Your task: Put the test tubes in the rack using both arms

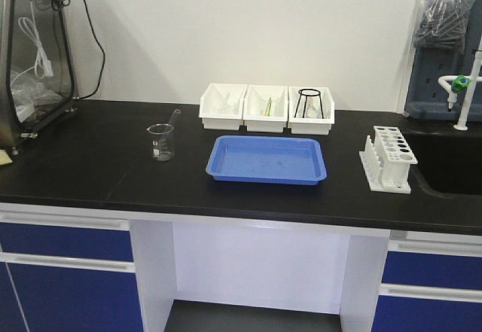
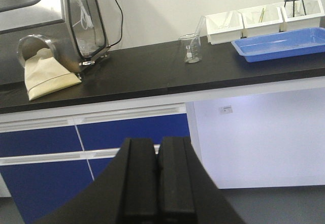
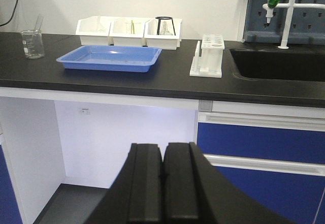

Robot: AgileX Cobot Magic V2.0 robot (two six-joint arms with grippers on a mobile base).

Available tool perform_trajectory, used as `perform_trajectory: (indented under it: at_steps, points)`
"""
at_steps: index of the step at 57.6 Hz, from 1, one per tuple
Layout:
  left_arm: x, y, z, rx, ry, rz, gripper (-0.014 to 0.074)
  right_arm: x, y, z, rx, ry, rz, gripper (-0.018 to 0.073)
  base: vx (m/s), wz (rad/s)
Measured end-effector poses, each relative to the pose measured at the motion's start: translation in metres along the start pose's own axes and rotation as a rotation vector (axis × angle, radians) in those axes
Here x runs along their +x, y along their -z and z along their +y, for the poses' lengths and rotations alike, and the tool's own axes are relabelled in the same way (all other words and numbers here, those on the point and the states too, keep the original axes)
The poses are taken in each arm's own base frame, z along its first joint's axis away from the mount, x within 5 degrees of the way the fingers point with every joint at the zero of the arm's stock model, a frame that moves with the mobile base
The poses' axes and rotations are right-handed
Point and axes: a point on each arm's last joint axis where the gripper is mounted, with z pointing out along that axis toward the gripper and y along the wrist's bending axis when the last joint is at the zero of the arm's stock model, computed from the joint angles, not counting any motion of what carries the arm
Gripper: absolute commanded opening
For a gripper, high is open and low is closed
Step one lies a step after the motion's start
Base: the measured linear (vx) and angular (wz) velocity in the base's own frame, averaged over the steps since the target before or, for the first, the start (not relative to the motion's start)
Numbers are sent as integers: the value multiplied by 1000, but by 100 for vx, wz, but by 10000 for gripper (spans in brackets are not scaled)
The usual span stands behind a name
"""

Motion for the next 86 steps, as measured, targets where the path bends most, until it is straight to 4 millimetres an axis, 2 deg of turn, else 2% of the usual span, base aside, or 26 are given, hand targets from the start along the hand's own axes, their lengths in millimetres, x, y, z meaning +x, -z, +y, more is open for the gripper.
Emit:
perform_trajectory:
  at_steps: [52,86]
  points:
    - [0,0,0,0,0,0,-4,0,0,0,0,0,0,-9,28,-14]
    - [0,0,0,0,0,0,-4,0,0,0,0,0,0,-9,33,0]
